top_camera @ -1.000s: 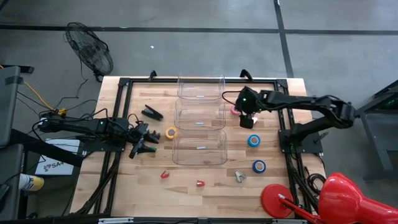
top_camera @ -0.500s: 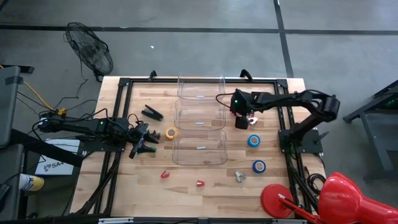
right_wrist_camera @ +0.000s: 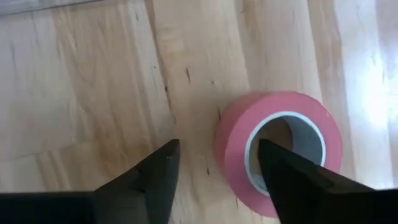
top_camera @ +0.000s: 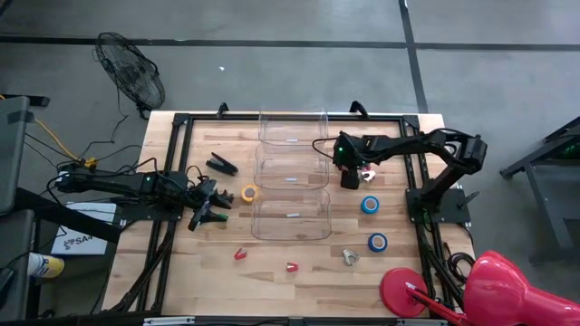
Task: Pick and place Stapler, Stapler remover, tape
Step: Put the pink tape into the top transparent bin
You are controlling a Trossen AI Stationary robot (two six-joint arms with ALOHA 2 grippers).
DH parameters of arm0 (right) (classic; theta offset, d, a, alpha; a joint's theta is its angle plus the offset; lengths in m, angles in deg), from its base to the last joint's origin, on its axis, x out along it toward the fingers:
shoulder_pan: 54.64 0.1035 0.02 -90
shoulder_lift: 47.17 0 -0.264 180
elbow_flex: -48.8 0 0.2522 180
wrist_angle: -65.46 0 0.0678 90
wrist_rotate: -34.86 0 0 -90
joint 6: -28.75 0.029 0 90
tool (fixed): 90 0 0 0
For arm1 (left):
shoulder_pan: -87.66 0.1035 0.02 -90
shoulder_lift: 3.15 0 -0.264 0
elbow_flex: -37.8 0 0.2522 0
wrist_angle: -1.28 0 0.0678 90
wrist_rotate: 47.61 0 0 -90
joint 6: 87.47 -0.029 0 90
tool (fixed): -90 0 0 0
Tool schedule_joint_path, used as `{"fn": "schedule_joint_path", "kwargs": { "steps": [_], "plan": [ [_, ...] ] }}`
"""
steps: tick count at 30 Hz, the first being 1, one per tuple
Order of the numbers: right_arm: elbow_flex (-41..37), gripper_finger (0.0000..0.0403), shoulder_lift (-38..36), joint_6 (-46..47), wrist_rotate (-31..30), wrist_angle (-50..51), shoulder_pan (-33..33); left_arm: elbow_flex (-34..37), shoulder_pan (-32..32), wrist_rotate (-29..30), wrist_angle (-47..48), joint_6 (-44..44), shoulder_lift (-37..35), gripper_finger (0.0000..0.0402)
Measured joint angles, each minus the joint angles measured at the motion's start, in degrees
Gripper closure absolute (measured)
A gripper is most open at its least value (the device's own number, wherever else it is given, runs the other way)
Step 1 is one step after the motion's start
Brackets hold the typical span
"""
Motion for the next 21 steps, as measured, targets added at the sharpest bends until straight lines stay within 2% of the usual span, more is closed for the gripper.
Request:
{"fn": "schedule_joint_path", "kwargs": {
  "steps": [6,11,16,21],
  "plan": [
    [0.0,0.0291,0.0,0.1,-0.3,0.1,0.0,0.0,0.0,0.0,0.0,0.0,0.0,0.017],
    [1.2,0.037,-0.2,5.8,-0.6,2.0,-0.6,0.0,0.0,0.0,0.0,0.0,0.0,0.017],
    [7.0,0.0372,-2.6,10.2,-0.6,9.5,-1.4,0.0,0.0,0.0,0.0,0.0,0.0,0.017],
    [18.1,0.0364,-3.1,12.0,1.1,18.4,-2.6,0.0,0.0,0.0,0.0,0.0,0.0,0.017]
  ]
}}
